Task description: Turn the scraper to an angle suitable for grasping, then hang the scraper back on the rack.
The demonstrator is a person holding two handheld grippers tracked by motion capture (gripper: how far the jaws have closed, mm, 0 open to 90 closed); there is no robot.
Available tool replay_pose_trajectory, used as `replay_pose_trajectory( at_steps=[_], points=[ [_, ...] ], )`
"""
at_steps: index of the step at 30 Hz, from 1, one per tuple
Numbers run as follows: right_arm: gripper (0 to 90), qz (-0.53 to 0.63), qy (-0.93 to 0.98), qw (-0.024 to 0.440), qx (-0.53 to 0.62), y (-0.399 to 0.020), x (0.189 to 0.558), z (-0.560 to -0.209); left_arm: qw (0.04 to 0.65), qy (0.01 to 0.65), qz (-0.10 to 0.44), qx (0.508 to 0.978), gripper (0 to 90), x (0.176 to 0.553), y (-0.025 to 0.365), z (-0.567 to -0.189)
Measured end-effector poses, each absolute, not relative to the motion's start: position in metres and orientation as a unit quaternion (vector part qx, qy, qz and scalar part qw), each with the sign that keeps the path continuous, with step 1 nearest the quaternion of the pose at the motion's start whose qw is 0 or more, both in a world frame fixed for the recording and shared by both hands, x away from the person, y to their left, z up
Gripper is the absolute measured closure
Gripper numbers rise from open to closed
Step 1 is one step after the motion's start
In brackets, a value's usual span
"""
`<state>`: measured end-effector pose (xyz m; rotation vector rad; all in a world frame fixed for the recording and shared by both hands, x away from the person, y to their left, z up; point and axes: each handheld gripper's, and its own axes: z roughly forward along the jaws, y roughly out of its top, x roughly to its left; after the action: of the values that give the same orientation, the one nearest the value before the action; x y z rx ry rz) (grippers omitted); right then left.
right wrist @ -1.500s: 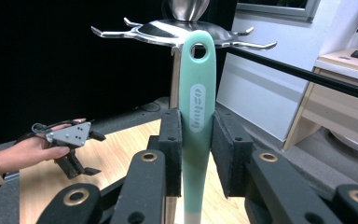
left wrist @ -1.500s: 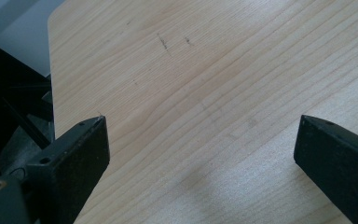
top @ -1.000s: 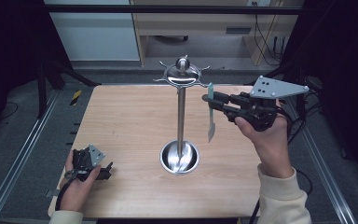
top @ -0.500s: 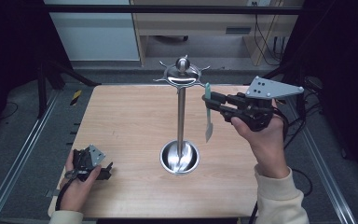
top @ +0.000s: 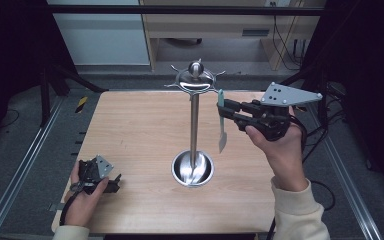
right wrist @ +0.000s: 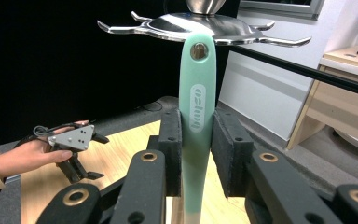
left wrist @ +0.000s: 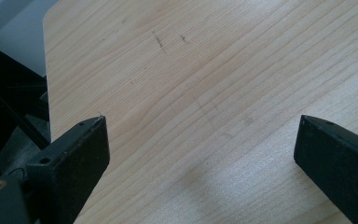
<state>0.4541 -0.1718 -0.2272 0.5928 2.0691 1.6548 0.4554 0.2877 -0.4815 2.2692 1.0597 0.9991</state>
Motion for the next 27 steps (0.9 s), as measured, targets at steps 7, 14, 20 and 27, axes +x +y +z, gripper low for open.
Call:
replay_pose_trajectory(
  at_steps=[7, 14, 20, 27],
  points=[
    [74.3, 0.594, 0.745, 0.215, 0.216, -0.169, 0.455, -0.228, 0.222, 0.386, 0.362, 0.819, 3.1, 0.455, 0.289, -0.482],
    [74.2, 0.594, 0.742, 0.22, 0.221, -0.165, 0.455, -0.229, 0.219, 0.383, 0.361, 0.822, 3.1, 0.456, 0.288, -0.482],
    [74.2, 0.599, 0.737, 0.222, 0.223, -0.162, 0.456, -0.231, 0.219, 0.384, 0.362, 0.821, 3.1, 0.456, 0.289, -0.482],
    [74.2, 0.602, 0.732, 0.224, 0.227, -0.16, 0.456, -0.233, 0.217, 0.383, 0.361, 0.822, 3.1, 0.455, 0.288, -0.482]
  ],
)
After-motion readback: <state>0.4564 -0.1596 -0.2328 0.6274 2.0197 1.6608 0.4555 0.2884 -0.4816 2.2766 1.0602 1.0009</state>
